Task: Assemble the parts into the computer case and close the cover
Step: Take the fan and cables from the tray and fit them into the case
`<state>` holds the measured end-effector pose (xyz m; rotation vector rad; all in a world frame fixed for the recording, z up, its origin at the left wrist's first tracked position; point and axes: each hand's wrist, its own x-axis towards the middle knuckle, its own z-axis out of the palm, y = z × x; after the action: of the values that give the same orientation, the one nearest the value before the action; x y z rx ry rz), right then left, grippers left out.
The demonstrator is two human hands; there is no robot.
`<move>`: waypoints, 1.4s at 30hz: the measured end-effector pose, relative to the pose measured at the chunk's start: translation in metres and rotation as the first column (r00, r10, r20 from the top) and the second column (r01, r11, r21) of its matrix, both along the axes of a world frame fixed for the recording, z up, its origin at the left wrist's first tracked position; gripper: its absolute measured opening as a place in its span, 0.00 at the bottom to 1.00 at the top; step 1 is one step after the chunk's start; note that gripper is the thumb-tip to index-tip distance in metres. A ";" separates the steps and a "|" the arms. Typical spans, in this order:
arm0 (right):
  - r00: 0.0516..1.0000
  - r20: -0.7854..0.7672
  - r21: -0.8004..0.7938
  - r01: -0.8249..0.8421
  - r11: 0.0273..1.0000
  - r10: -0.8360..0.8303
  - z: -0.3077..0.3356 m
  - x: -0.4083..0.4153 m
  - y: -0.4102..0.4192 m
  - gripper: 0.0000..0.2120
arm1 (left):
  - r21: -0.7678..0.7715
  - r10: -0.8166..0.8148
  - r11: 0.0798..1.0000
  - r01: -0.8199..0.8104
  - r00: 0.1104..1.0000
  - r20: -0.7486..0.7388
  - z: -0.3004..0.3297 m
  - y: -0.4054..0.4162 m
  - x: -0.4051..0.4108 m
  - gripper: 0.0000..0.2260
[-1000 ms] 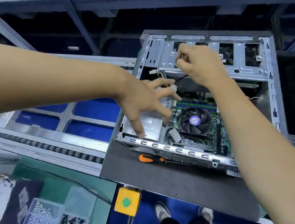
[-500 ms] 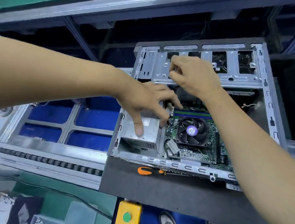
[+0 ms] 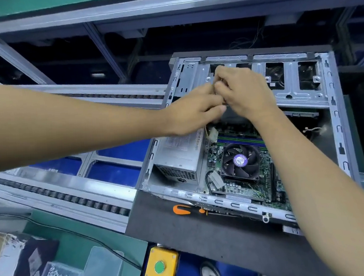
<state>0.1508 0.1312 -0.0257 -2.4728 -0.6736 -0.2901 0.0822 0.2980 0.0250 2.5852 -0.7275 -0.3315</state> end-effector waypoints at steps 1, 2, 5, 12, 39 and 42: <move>1.000 -0.020 0.029 0.010 1.000 -0.009 0.000 0.001 -0.001 0.14 | 0.047 0.051 0.997 -0.058 0.990 0.130 -0.007 -0.008 0.000 0.14; 0.999 -0.048 0.083 0.024 0.996 -0.020 0.001 0.001 -0.002 0.14 | 0.113 0.063 0.989 -0.092 0.969 0.240 -0.014 -0.015 -0.002 0.12; 0.993 -0.106 0.239 0.070 0.969 -0.046 0.002 0.003 -0.004 0.12 | 0.210 -0.049 0.977 -0.030 0.931 0.363 -0.030 -0.019 -0.007 0.10; 0.998 -0.011 0.139 0.056 0.989 -0.054 -0.005 0.004 -0.007 0.11 | 0.262 -0.229 0.957 0.121 0.873 0.430 -0.038 -0.014 -0.006 0.14; 0.997 0.021 -0.053 0.072 0.996 -0.071 -0.001 0.002 0.000 0.11 | 0.528 -0.015 0.793 -0.306 0.855 0.518 -0.032 0.008 -0.016 0.26; 0.997 0.028 -0.062 0.077 0.995 -0.075 -0.003 0.004 0.000 0.10 | 0.605 -0.036 0.735 -0.307 0.873 0.486 -0.036 0.010 -0.017 0.31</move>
<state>0.1545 0.1312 -0.0283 -2.5630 -0.6088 -0.3344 0.0657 0.3080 -0.0113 3.4686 -0.6306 0.1412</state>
